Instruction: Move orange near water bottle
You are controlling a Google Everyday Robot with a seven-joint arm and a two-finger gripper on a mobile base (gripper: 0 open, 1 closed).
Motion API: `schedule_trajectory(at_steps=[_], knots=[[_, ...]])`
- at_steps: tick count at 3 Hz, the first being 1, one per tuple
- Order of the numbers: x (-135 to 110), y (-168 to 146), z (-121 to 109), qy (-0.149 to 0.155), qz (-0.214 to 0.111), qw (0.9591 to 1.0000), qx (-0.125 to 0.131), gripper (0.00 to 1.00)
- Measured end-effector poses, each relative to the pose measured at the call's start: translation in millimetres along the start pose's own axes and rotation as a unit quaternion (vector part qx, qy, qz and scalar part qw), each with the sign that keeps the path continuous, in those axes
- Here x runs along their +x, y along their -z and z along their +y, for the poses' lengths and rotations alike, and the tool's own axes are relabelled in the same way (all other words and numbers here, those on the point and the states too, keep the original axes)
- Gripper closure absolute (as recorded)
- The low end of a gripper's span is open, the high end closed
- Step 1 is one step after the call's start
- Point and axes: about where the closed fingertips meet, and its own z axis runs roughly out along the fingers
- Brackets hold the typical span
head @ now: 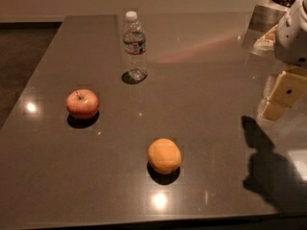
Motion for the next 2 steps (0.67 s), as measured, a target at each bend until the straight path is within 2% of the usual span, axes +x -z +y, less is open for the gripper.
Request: schedule_trajectory(at_steps=[1,2], knots=[[-1,1,0,0.000,-0.001,1.0000,0.002,0.00],[-13,-2,9,0.008,-0.026,0.9996,-0.009,0.00]])
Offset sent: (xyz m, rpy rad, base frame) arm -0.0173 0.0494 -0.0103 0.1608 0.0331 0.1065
